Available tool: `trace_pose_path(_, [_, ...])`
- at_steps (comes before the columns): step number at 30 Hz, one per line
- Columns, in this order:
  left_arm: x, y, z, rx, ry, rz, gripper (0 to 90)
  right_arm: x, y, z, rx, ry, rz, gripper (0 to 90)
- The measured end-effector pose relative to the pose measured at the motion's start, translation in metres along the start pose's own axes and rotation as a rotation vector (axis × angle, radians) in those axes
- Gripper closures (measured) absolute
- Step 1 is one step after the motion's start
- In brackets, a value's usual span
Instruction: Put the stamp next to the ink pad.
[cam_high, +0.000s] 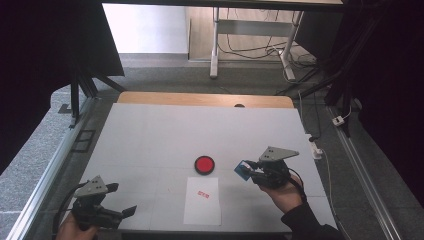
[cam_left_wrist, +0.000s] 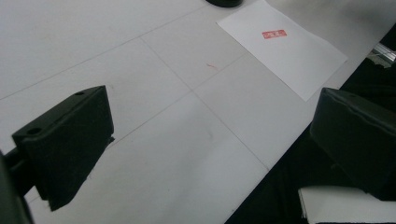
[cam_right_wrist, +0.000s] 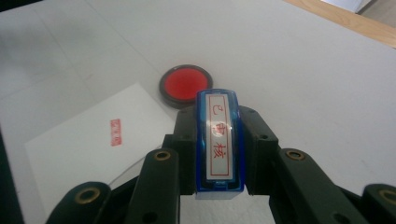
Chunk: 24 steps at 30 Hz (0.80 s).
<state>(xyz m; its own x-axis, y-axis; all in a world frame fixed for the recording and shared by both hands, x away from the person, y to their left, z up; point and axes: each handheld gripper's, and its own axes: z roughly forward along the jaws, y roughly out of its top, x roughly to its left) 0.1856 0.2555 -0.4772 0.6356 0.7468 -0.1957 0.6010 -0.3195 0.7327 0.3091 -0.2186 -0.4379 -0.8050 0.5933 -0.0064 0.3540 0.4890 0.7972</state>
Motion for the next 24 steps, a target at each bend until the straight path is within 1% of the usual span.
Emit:
trace_pose_path(8, [0.0,0.001,0.001,0.012,0.0,0.005,0.0,-0.015,-0.004,0.01,0.043,-0.065,0.017,70.7])
trace_pose_path(12, [0.001,0.001,0.001,0.013,0.0,0.005,0.0,-0.022,-0.007,0.016,0.056,-0.078,0.042,70.7])
trace_pose_path(20, [0.0,0.0,0.002,0.017,0.003,0.008,0.0,-0.033,-0.015,0.032,0.1,-0.108,0.031,70.7])
trace_pose_path(22, [0.0,0.0,0.002,0.018,0.003,0.008,0.0,-0.035,-0.017,0.035,0.106,-0.111,0.027,70.7])
trace_pose_path(24, [-0.001,0.001,0.002,0.021,0.003,0.009,0.0,-0.037,-0.02,0.037,0.113,-0.106,0.034,70.6])
